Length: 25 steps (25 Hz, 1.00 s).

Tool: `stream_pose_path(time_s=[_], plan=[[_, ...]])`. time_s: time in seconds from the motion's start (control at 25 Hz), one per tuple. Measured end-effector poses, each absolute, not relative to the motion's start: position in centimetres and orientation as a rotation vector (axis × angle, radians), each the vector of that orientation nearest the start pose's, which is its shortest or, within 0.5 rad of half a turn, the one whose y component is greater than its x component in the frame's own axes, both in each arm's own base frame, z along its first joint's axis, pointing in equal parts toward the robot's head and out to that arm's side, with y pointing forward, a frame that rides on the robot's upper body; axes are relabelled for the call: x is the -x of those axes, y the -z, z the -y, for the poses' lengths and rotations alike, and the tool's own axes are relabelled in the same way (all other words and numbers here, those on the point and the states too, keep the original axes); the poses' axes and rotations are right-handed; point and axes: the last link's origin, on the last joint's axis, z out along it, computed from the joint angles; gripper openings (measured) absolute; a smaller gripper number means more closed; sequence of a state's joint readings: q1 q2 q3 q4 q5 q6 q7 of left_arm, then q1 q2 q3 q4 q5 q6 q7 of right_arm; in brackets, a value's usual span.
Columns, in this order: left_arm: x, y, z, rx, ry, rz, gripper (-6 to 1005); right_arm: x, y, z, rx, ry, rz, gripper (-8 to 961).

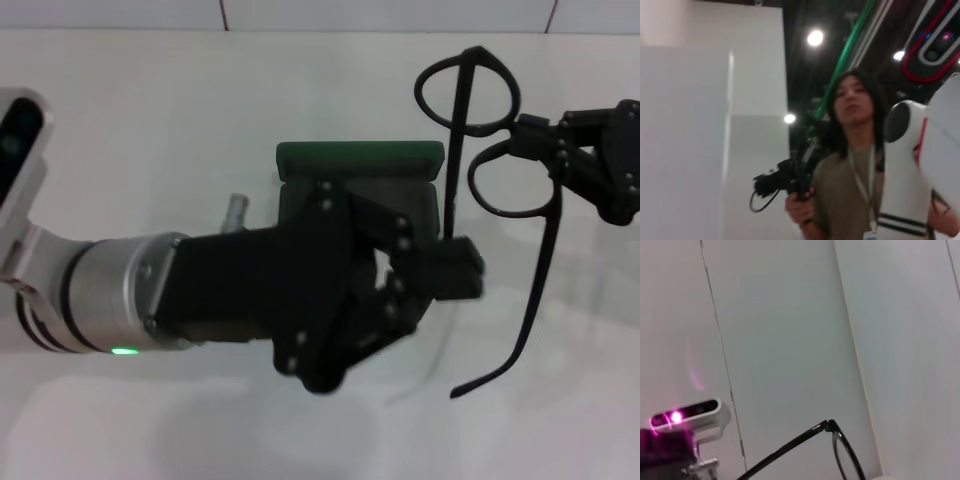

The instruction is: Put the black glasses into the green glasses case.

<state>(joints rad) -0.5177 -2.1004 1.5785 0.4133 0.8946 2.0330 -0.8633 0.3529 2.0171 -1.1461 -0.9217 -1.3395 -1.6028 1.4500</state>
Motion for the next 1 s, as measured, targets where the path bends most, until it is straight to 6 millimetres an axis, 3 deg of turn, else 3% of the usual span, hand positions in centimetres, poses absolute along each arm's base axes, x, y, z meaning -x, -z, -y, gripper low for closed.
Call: stream_pose_path(time_s=[0.4,0.6,1.0], plan=[[14.8,3.3,-24.6,2.635,1.958,-0.145,24,-19.5,-1.0,-31.7,2.788,-1.200,-0.385,35],[15.4,4.4,-25.5,2.665,1.830,-0.053,20,-19.3,-1.3,-31.2,2.785,-1.275,-0.386,35],[15.8,4.8,-25.6,2.664,1.790,-0.011,20,-18.8,-1.8,-30.7,2.783,-1.365,-0.357,35]])
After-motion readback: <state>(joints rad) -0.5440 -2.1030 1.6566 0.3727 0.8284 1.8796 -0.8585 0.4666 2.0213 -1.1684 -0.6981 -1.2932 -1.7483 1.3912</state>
